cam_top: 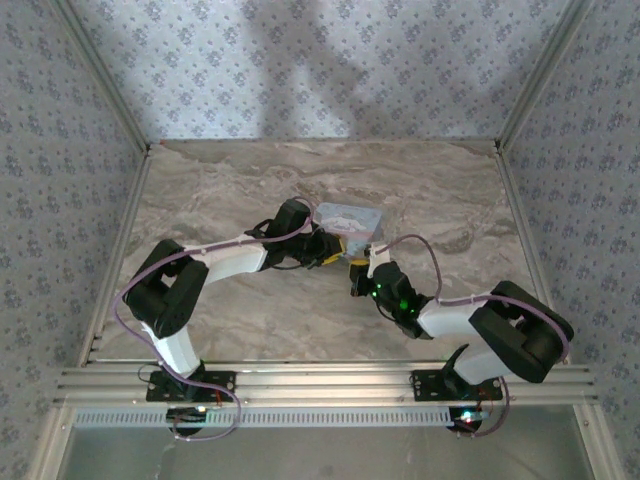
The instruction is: Unlock a padlock with a key
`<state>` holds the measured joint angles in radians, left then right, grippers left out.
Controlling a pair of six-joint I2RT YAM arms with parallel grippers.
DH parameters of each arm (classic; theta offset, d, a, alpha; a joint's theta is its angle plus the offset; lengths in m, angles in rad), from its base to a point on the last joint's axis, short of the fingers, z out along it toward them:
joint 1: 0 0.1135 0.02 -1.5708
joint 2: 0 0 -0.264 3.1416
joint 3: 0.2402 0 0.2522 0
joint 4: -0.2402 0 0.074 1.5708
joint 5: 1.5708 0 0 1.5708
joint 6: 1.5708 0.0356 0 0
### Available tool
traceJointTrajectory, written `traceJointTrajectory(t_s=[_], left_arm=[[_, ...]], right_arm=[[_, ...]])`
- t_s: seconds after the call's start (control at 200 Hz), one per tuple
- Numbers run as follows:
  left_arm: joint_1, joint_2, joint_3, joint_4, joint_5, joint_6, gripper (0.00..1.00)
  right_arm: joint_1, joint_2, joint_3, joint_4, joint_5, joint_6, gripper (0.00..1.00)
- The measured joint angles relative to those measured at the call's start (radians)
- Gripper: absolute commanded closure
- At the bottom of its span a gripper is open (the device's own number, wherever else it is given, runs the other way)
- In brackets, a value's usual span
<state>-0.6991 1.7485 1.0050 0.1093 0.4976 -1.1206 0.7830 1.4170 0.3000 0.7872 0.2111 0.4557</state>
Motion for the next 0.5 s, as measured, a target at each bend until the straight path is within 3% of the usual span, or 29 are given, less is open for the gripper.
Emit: traceJointTrajectory(t_s=[0.5], left_arm=[[-0.002,0.003,0.000,0.002,0.000,-0.005,0.97]], right_arm=[[-0.004,0.011,0.002,0.024,-0.008,0.000,1.00]])
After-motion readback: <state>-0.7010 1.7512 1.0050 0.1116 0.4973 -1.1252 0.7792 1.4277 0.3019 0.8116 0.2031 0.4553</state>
